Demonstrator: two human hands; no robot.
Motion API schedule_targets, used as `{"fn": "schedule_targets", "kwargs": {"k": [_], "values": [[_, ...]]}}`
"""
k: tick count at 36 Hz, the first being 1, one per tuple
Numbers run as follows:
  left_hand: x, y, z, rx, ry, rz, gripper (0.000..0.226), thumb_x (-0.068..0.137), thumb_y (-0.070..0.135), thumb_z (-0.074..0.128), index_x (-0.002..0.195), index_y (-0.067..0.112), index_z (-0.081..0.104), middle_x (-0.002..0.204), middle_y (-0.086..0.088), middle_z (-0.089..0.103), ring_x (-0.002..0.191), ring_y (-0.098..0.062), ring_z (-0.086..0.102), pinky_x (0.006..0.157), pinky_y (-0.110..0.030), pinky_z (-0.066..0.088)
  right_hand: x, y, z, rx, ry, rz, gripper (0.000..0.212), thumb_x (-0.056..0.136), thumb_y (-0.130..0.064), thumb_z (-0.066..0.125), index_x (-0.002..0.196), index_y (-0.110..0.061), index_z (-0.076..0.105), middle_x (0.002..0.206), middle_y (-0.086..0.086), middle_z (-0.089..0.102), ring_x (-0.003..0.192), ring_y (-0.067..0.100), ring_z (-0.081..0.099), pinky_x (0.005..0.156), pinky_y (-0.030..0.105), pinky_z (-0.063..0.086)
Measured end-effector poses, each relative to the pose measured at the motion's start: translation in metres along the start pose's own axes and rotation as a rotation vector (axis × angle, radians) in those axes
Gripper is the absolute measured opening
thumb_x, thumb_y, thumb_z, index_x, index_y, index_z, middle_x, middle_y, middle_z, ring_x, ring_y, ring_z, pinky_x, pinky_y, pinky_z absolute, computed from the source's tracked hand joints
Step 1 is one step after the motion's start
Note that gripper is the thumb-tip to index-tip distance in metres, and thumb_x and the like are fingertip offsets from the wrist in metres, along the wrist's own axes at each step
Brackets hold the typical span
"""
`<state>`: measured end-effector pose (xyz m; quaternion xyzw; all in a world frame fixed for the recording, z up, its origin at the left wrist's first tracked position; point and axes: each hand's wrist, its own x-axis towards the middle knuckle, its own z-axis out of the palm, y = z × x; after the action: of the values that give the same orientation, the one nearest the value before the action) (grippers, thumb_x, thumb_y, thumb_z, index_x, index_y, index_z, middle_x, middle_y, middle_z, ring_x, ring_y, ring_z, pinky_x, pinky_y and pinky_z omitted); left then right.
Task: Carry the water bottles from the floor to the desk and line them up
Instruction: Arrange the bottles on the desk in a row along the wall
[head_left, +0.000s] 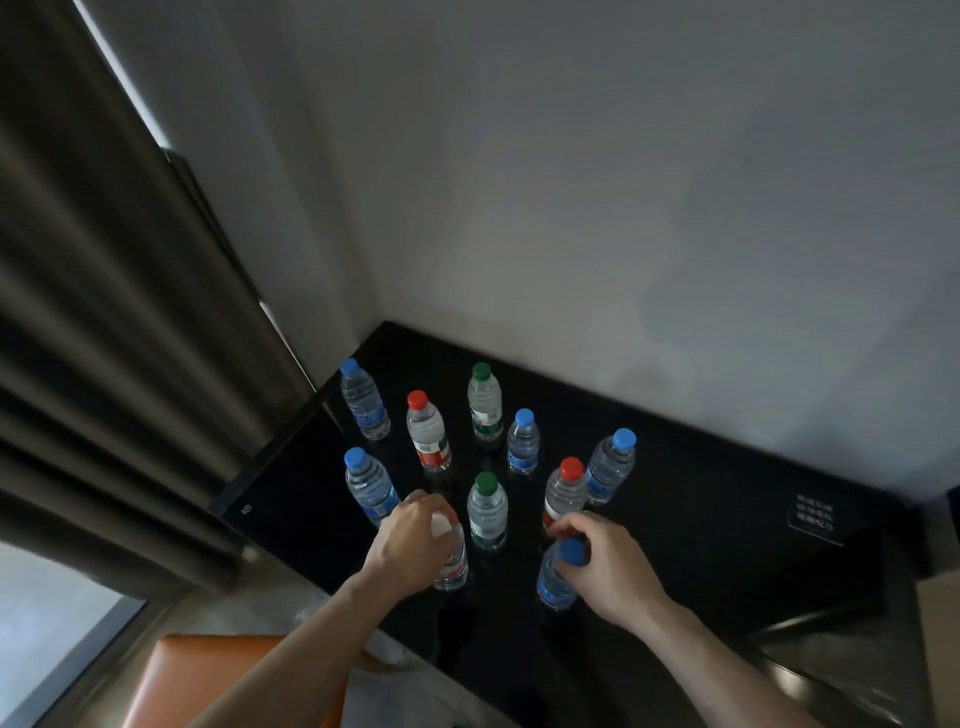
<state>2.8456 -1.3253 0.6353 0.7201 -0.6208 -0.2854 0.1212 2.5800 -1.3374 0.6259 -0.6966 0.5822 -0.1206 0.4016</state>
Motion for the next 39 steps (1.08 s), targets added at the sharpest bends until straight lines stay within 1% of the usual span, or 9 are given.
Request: {"fn": "schedule_targets", "kwargs": {"k": [5, 10, 14, 17, 23, 28, 30, 35, 39], "values": [[0.001, -0.001, -0.007, 0.065, -0.027, 0.024, 0.017, 0.088, 0.037, 0.059, 0.104, 0.031, 0.064, 0.107, 0.013, 0.056, 0.09, -0.008, 0.059, 0.076, -0.026, 0.053, 0.002, -0.002, 0.0, -0.042, -0.045, -0.006, 0.041, 0.088, -0.029, 0.075, 0.125, -0.039, 0.061, 0.127, -0.022, 0.058, 0.111, -0.002, 0.058, 0.095, 0.025, 0.054], [0.0, -0.006, -0.018, 0.154, -0.132, 0.054, 0.043, 0.087, 0.037, 0.06, 0.129, 0.03, 0.057, 0.127, 0.012, 0.054, 0.11, -0.013, 0.059, 0.087, -0.026, 0.053, 0.004, -0.009, -0.008, -0.144, -0.076, 0.029, 0.053, 0.084, -0.043, 0.077, 0.133, -0.042, 0.056, 0.13, -0.025, 0.056, 0.116, -0.004, 0.055, 0.097, 0.025, 0.052], [0.0, -0.016, -0.034, 0.18, -0.154, 0.104, 0.043, 0.085, 0.04, 0.062, 0.127, 0.034, 0.056, 0.127, 0.015, 0.056, 0.104, -0.007, 0.059, 0.088, -0.025, 0.052, 0.004, -0.019, -0.014, -0.223, -0.03, 0.071, 0.054, 0.083, -0.047, 0.077, 0.132, -0.044, 0.056, 0.128, -0.026, 0.056, 0.117, -0.005, 0.05, 0.096, 0.023, 0.048], [0.002, -0.019, -0.057, 0.145, -0.151, 0.15, 0.041, 0.086, 0.042, 0.065, 0.126, 0.036, 0.057, 0.124, 0.018, 0.056, 0.095, -0.005, 0.061, 0.079, -0.017, 0.049, 0.004, -0.03, -0.015, -0.238, 0.032, 0.091, 0.053, 0.086, -0.046, 0.074, 0.135, -0.041, 0.054, 0.132, -0.023, 0.055, 0.12, -0.003, 0.048, 0.096, 0.021, 0.044], [0.038, -0.035, -0.141, -0.06, -0.062, 0.156, 0.017, 0.089, 0.035, 0.072, 0.104, 0.04, 0.065, 0.094, 0.021, 0.066, 0.081, 0.012, 0.063, 0.062, -0.012, 0.049, 0.028, -0.075, 0.002, -0.169, 0.058, 0.002, 0.037, 0.088, -0.043, 0.074, 0.122, -0.049, 0.059, 0.116, -0.029, 0.06, 0.109, -0.01, 0.056, 0.091, 0.017, 0.05], [0.103, -0.081, -0.19, -0.082, 0.046, 0.108, 0.012, 0.087, 0.035, 0.073, 0.098, 0.038, 0.067, 0.092, 0.016, 0.069, 0.071, -0.002, 0.066, 0.071, -0.024, 0.055, 0.072, -0.13, 0.023, -0.135, -0.01, -0.063, 0.031, 0.091, -0.041, 0.072, 0.118, -0.048, 0.062, 0.102, -0.026, 0.062, 0.098, -0.008, 0.059, 0.074, 0.018, 0.052], [0.132, -0.103, -0.202, -0.037, 0.076, 0.077, 0.017, 0.088, 0.038, 0.071, 0.104, 0.034, 0.067, 0.091, 0.016, 0.068, 0.075, -0.003, 0.065, 0.077, -0.03, 0.057, 0.092, -0.153, 0.032, -0.155, -0.025, -0.089, 0.032, 0.09, -0.042, 0.072, 0.12, -0.048, 0.061, 0.106, -0.026, 0.061, 0.096, -0.003, 0.06, 0.075, 0.019, 0.053], [0.192, -0.134, -0.218, 0.139, 0.043, 0.067, 0.043, 0.092, 0.044, 0.065, 0.131, 0.03, 0.053, 0.098, 0.011, 0.065, 0.087, -0.009, 0.061, 0.079, -0.029, 0.051, 0.144, -0.201, 0.058, -0.221, -0.059, -0.179, 0.039, 0.089, -0.044, 0.07, 0.127, -0.039, 0.06, 0.113, -0.022, 0.06, 0.084, -0.002, 0.058, 0.071, 0.013, 0.045], [0.225, -0.143, -0.214, 0.255, -0.028, 0.112, 0.052, 0.092, 0.046, 0.062, 0.139, 0.03, 0.047, 0.107, 0.006, 0.064, 0.095, -0.014, 0.061, 0.085, -0.034, 0.053, 0.176, -0.225, 0.077, -0.314, -0.176, -0.212, 0.047, 0.09, -0.04, 0.07, 0.136, -0.037, 0.056, 0.127, -0.014, 0.056, 0.093, 0.002, 0.056, 0.082, 0.021, 0.045]]}}
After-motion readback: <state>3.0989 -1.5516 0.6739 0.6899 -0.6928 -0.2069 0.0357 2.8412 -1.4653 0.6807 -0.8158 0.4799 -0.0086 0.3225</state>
